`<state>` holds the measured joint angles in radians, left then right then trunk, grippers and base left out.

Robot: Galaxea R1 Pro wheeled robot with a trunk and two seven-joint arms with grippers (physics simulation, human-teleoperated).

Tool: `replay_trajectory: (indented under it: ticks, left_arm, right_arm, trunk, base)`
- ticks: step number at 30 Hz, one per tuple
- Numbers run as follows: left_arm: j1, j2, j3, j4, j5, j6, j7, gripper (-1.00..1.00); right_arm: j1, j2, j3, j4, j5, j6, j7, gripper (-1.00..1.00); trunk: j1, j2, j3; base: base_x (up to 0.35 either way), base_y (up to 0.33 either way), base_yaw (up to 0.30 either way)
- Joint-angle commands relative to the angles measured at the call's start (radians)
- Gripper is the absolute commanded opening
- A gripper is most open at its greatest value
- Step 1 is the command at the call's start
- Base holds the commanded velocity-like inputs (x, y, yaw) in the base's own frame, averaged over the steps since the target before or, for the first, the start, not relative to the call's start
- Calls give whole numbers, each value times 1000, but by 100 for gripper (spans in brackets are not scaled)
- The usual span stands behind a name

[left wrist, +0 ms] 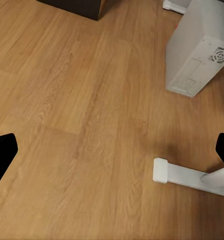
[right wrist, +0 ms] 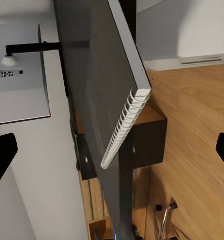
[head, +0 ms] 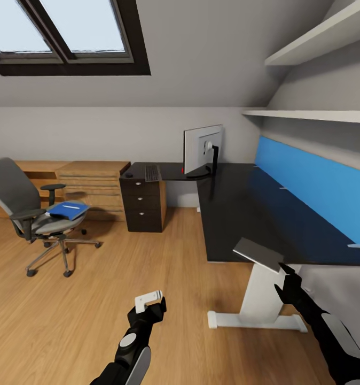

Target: In the bedroom, organize the workspace by keeping the computer under the desk, ensuring the monitor is on the desk, placing the keyboard on the desk next to the monitor, placing the mouse on the desk next to the keyboard, moving the folder from the swivel chair onto the desk next to the mouse, stacking the notebook on top of the folder with the pen on top of the notebook, and positioning the swivel chair next to the desk.

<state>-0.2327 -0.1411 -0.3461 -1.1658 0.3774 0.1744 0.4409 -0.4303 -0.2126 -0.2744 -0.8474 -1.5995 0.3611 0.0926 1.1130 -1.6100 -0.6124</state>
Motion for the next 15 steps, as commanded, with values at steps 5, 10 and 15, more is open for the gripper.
replay_trajectory:
  ticks: [5,10,15]
  left_arm:
    - [-1,1,-3,-2,6,3,7,100]
    - [-1,1,-4,-2,7,4,7,100]
    - [-1,1,-4,-2,7,4,7,100]
  right_arm:
    - [-1,0,-3,18,-4,6,2,100]
    - [-1,-2,-3,26,-1,6,2,100]
    - [-1,-2,-3,28,10,5,2,100]
  trunk:
    - [19,-36,-17]
    - [38,-71,-32]
    - [58,-106,-48]
  base:
    - [0,0,0]
    - [0,0,0]
    - [0,0,0]
